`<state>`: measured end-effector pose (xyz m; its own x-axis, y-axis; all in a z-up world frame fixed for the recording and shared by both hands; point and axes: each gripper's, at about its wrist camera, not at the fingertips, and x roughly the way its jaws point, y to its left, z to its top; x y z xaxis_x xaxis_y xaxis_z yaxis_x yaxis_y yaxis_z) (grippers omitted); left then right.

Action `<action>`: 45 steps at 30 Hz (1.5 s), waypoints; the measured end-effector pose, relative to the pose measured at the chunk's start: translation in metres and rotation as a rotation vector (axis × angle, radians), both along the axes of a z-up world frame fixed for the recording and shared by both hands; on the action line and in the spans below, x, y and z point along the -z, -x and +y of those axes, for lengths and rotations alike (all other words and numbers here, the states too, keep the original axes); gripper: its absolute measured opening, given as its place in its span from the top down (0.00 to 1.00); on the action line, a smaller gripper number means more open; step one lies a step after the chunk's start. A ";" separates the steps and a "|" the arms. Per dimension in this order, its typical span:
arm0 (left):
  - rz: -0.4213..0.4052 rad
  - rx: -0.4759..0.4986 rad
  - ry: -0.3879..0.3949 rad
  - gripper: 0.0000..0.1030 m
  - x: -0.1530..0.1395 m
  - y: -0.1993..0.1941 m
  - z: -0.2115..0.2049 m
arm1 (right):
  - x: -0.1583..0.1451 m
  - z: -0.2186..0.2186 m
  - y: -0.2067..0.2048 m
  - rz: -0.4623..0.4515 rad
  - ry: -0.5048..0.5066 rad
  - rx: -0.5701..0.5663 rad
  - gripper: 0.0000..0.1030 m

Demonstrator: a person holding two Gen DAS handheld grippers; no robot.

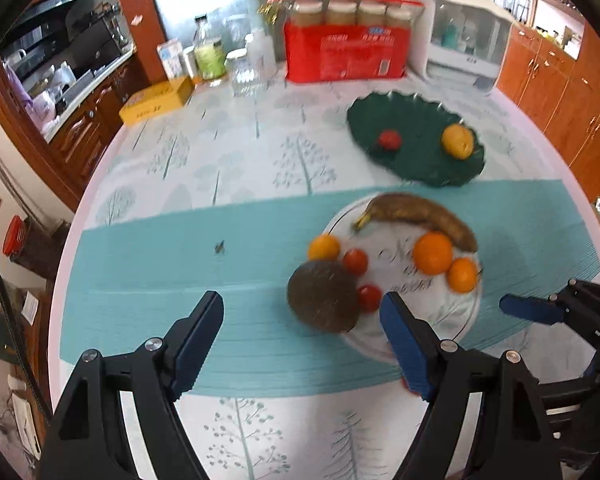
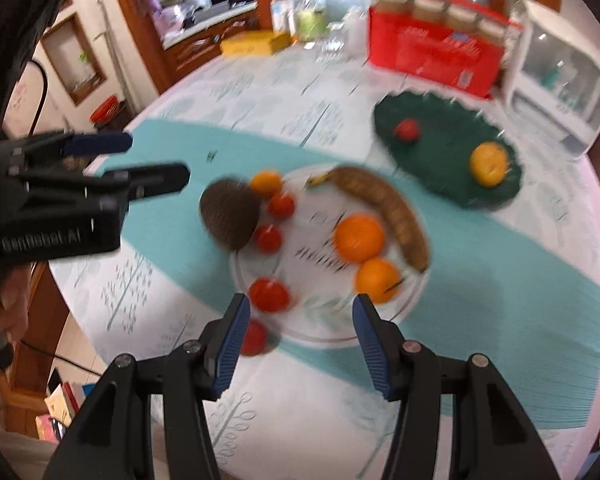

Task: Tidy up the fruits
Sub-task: 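Pull both tools back toward the white fruit plate, then grasp the dark red fruit with the right tool while the left tool grasps the avocado, then carry the avocado and dark red fruit in both tools to the green plate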

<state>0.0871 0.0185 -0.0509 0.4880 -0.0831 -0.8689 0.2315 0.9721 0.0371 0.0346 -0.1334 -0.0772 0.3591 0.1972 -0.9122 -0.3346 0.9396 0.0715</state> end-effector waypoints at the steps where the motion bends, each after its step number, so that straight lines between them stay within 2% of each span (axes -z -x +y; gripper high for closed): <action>1: 0.006 -0.002 -0.002 0.23 0.004 0.000 0.003 | 0.005 0.002 0.001 0.014 -0.004 -0.004 0.49; 8: 0.027 -0.020 -0.028 0.23 0.020 0.002 0.020 | 0.046 0.019 0.004 0.112 -0.017 -0.048 0.54; 12: 0.036 -0.012 -0.030 0.23 0.026 0.001 0.020 | 0.054 0.027 0.004 0.135 -0.061 -0.071 0.55; 13: 0.038 -0.011 -0.031 0.23 0.026 0.000 0.018 | 0.055 0.029 0.003 0.137 -0.063 -0.079 0.56; 15: 0.047 -0.009 -0.025 0.23 0.030 -0.003 0.016 | 0.059 0.033 0.001 0.162 -0.074 -0.092 0.66; 20: 0.081 -0.013 0.002 0.23 0.043 -0.013 0.011 | 0.060 0.034 -0.004 0.165 -0.079 -0.100 0.68; 27: 0.163 -0.031 0.080 0.23 0.068 -0.032 -0.002 | 0.056 0.014 -0.007 0.173 -0.087 -0.058 0.69; 35: 0.216 -0.111 0.149 0.24 0.089 -0.054 -0.007 | 0.051 -0.001 -0.009 0.160 -0.097 -0.017 0.69; 39: 0.248 -0.119 0.204 0.40 0.098 -0.059 -0.007 | 0.050 -0.004 -0.008 0.155 -0.102 -0.013 0.69; 45: 0.236 -0.127 0.200 0.42 0.099 -0.057 -0.009 | 0.038 -0.009 -0.006 0.135 -0.118 -0.017 0.70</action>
<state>0.1442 0.0098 -0.1494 0.2922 -0.2153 -0.9318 0.0877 0.9763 -0.1981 0.0406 -0.1423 -0.1151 0.2303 0.3105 -0.9222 -0.3306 0.9163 0.2260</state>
